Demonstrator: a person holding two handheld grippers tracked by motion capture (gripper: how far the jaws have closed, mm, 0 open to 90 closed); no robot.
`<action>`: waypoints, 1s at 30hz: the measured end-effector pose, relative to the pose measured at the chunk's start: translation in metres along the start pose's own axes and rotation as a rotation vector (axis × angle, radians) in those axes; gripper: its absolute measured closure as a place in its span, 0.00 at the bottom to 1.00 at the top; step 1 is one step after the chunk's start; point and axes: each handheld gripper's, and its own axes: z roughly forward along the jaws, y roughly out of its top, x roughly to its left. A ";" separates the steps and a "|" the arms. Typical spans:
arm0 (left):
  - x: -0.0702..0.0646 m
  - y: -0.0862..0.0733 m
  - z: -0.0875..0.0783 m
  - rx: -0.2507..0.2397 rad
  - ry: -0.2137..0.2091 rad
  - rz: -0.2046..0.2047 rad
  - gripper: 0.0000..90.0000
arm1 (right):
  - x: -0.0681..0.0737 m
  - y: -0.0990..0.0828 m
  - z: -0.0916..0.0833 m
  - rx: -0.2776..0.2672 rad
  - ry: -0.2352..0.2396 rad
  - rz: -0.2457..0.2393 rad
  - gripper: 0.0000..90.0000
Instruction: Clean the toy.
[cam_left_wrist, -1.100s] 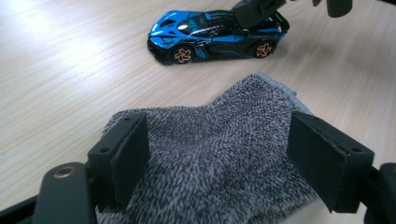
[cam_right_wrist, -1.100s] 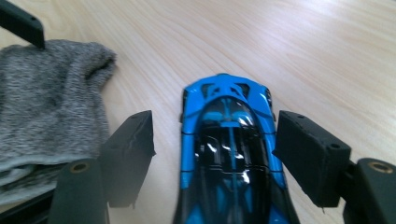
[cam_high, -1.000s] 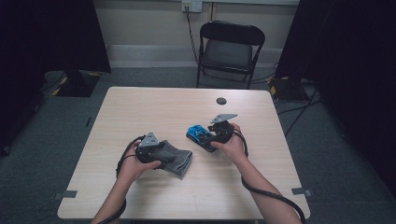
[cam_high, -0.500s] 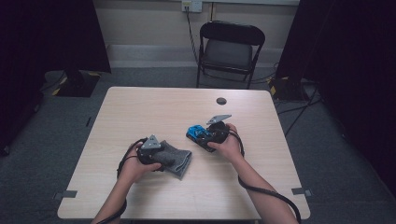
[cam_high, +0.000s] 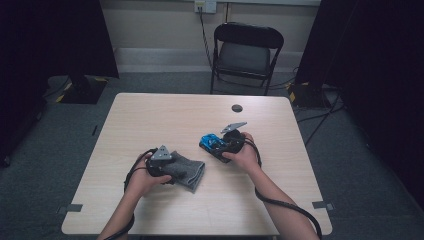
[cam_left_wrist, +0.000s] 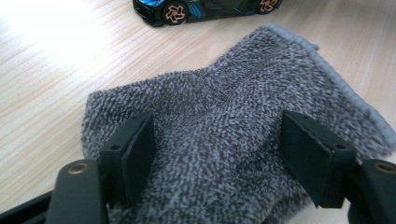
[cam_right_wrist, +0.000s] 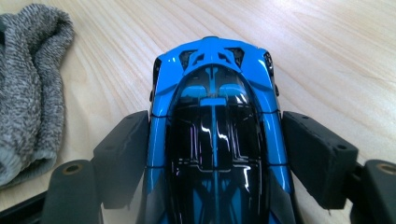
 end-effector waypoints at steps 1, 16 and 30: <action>-0.001 0.001 -0.001 0.005 -0.001 0.007 0.32 | 0.000 -0.001 0.000 0.003 -0.002 -0.004 0.27; -0.010 0.006 0.010 0.050 -0.019 0.043 0.62 | 0.003 -0.011 0.001 -0.018 -0.026 -0.005 0.26; 0.008 0.014 0.005 -0.057 0.197 -0.124 0.55 | 0.004 -0.014 0.000 -0.031 -0.033 -0.010 0.27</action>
